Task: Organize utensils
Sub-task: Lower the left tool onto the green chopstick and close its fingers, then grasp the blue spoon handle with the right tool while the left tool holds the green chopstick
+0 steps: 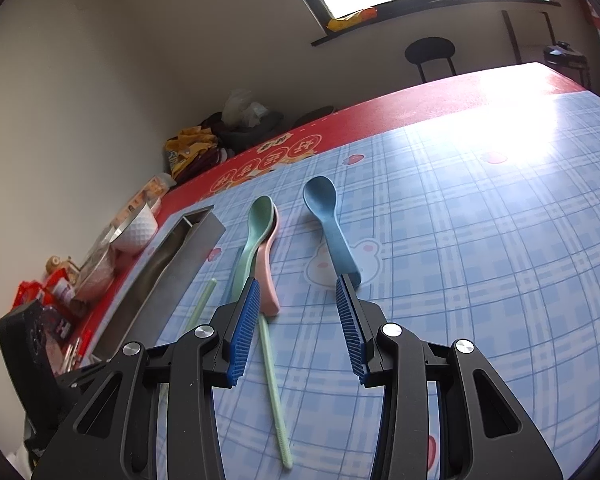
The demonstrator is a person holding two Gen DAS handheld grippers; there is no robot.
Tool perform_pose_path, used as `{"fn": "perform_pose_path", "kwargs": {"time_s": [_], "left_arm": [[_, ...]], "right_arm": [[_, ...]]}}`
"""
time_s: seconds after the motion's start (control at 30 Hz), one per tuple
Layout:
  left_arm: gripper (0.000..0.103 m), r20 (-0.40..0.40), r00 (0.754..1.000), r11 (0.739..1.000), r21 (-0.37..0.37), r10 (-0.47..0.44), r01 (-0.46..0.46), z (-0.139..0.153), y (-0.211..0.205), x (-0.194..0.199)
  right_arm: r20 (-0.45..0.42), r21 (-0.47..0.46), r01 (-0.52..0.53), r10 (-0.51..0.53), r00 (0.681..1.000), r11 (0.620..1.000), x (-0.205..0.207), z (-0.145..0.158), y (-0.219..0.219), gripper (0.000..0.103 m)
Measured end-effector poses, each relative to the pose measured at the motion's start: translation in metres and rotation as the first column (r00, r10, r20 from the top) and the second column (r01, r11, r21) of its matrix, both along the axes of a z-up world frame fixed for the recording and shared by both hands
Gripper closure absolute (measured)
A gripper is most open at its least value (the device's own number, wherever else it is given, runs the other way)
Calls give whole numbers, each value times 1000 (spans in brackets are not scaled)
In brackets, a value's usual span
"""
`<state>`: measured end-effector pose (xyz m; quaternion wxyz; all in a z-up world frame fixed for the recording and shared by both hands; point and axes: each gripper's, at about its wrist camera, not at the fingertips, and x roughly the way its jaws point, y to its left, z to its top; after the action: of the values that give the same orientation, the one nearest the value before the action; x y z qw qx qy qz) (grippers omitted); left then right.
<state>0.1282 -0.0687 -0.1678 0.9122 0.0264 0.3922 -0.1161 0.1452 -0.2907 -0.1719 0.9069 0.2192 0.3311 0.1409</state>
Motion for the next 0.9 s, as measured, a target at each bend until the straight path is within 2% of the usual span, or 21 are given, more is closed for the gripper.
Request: {"fn": "perform_pose_path", "kwargs": {"time_s": [0.1, 0.27, 0.4, 0.53, 0.7, 0.9], "left_arm": [[97, 21, 998, 999, 5, 51, -51, 3, 5, -2], [97, 46, 997, 998, -17, 65, -64, 8, 10, -5], [97, 68, 995, 997, -35, 68, -66, 11, 13, -9], [97, 82, 994, 997, -51, 69, -65, 13, 15, -11], [97, 83, 994, 995, -71, 73, -67, 13, 18, -12], [97, 75, 994, 993, -94, 81, -74, 13, 23, -11]], "right_arm": [[1, 0, -2, 2, 1000, 1000, 1, -1, 0, 64], [14, -26, -26, 27, 1000, 999, 1, 0, 6, 64], [-32, -14, 0, -1, 999, 1000, 12, -4, 1, 64], [-108, -21, 18, -20, 994, 1000, 32, -5, -4, 64], [-118, -54, 1, -7, 993, 999, 71, 3, -2, 64], [-192, -176, -39, 4, 981, 984, 112, -8, 21, 65]]}}
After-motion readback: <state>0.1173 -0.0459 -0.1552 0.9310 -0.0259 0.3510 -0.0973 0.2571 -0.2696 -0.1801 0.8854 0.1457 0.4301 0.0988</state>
